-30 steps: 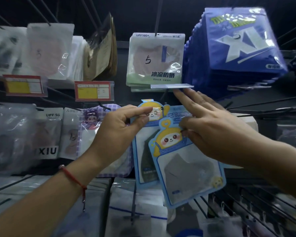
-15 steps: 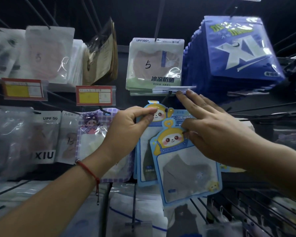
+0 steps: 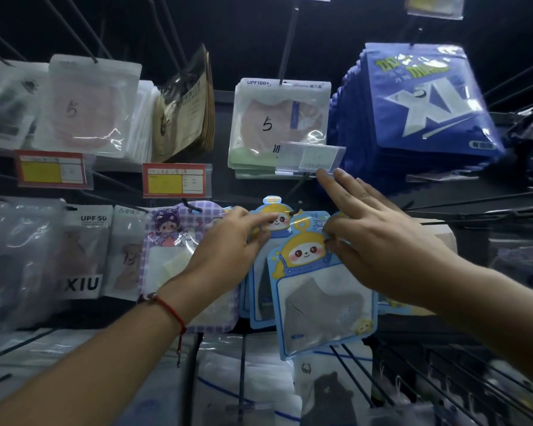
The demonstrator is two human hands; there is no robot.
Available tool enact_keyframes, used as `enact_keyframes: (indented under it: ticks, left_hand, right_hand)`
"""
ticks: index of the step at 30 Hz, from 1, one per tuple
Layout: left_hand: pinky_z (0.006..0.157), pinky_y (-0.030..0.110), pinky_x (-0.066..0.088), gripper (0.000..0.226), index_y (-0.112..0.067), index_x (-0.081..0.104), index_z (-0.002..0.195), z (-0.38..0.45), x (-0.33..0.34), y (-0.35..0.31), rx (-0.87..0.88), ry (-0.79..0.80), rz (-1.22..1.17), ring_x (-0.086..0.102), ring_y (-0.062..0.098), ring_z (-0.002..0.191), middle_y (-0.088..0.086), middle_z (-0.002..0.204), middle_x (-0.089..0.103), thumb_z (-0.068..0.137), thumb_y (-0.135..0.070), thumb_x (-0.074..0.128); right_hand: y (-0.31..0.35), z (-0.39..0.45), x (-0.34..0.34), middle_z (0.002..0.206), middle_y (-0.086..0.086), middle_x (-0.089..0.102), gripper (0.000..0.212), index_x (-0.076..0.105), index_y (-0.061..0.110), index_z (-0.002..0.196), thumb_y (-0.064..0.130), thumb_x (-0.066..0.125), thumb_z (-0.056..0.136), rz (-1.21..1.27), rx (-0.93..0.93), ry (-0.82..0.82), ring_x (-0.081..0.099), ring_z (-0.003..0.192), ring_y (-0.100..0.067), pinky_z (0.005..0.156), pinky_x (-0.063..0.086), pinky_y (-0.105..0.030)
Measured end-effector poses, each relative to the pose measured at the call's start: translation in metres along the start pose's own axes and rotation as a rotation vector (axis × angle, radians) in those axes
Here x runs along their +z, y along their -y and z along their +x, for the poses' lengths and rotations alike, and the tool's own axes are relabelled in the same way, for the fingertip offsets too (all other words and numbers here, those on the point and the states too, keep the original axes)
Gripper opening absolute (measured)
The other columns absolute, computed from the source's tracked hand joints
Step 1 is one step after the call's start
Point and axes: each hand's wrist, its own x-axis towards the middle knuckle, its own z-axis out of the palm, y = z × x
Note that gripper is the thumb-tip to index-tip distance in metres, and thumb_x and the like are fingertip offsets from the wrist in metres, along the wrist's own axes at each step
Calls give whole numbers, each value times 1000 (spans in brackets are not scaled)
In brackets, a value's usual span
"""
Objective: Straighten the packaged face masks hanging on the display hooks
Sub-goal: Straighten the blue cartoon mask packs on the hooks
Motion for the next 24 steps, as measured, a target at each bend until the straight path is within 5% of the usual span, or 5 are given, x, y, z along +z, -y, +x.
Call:
enact_keyframes:
  ticks: [6,9,12,17,24]
  left_hand:
    - [79,42,59,39,-24,61,132,-27,-12,-6,252,-184,305,55,26,116,8,139,48,95,-11,62]
    - [89,32,54,36,-24,59,133,-46,-19,-18,324,-233,56,58,12,114,-3,126,60,100,-16,50]
    - [87,18,50,42,-42,48,140,-56,-22,-35,215,-81,-248,60,2,111,-20,120,61,100,-34,49]
    - [104,25,47,46,-37,47,144,-54,-11,-45,296,0,-259,51,-5,127,-26,137,54,101,-27,58]
    - [99,14,44,33,-21,66,128,-47,-5,-36,271,-135,-276,58,-8,114,-25,118,62,97,-10,60]
  right_hand:
    - [3,0,2,161,-16,16,26,65,18,86,32,45,94,17,22,-9,11,150,-31,119,13,-41]
    - [3,-2,4,161,-16,15,25,64,17,86,30,45,95,23,26,-16,12,150,-31,120,14,-41]
    - [4,-2,8,162,-17,11,18,64,17,89,27,52,98,32,32,-15,9,150,-30,120,12,-41]
    - [7,0,13,162,-18,10,20,64,16,93,30,50,98,55,34,-38,10,150,-32,121,17,-44]
    - [2,-1,6,163,-12,13,39,67,20,110,45,43,91,32,49,-16,11,150,-30,120,14,-40]
